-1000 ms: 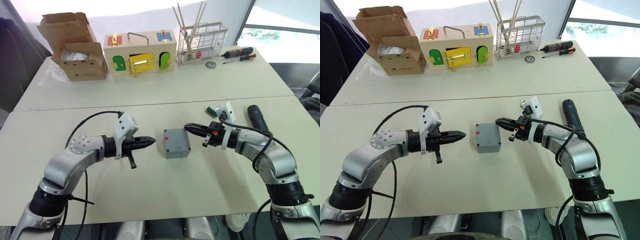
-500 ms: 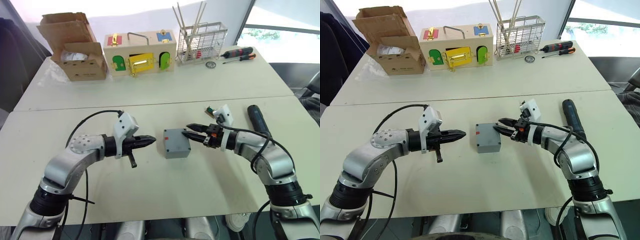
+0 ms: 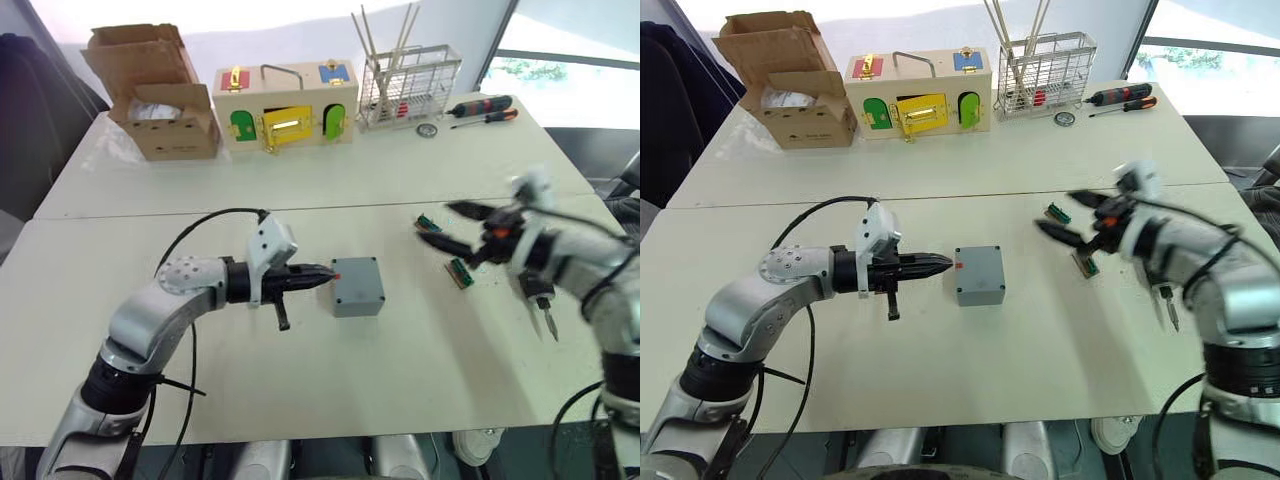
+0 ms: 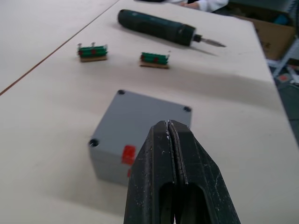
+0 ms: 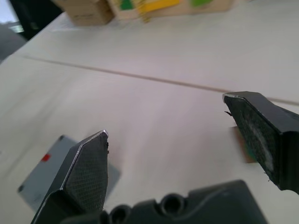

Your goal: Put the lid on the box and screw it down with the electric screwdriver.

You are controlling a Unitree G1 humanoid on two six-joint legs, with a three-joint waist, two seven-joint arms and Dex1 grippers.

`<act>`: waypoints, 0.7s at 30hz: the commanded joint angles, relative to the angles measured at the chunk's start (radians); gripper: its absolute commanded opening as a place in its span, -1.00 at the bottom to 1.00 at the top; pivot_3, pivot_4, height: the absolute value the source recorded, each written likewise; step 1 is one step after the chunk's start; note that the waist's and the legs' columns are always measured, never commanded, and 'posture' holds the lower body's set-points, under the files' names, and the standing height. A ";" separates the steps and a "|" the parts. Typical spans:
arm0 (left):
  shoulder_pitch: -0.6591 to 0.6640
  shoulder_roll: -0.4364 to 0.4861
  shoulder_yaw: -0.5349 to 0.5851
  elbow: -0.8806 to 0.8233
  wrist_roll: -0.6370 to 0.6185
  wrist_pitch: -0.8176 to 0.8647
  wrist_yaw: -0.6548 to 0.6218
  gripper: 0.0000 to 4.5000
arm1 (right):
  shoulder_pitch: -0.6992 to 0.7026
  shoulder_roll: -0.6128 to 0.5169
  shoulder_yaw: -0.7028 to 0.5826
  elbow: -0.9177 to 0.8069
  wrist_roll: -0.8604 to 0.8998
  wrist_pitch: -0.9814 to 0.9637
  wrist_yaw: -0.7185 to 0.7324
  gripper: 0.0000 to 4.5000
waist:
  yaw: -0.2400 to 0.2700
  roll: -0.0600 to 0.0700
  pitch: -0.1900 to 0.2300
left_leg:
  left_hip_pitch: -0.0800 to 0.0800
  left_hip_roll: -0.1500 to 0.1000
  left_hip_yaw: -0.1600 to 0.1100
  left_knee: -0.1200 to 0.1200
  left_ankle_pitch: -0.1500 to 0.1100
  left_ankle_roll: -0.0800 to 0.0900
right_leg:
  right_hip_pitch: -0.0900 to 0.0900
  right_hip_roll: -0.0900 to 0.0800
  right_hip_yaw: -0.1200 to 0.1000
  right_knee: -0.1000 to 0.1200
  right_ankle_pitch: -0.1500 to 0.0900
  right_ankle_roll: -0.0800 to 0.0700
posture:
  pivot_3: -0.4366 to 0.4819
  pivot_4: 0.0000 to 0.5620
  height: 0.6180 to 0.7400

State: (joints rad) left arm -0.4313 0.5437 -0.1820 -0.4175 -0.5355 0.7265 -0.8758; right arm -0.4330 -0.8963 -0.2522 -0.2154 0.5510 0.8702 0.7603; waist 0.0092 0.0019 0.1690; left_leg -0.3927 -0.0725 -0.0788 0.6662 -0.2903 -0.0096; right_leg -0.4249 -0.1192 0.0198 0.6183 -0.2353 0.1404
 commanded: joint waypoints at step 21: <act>0.014 -0.160 -0.133 -0.005 0.098 -0.134 0.053 -1.00 | -0.374 -0.330 0.502 0.771 -0.269 0.250 0.376 0.99 | -0.005 0.002 0.000 | 0.000 0.000 0.005 0.001 -0.003 0.005 | 0.000 0.000 0.002 -0.002 0.000 0.000 | -0.05 -0.47 0.90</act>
State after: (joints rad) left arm -0.4200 0.3937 -0.3169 -0.3895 -0.4423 0.6096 -0.8379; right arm -0.7719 -1.2248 0.2309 0.5229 0.3217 1.1480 1.1023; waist 0.0047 0.0038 0.1693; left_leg -0.3927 -0.0726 -0.0739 0.6669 -0.2926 -0.0056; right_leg -0.4254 -0.1195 0.0216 0.6169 -0.2352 0.1406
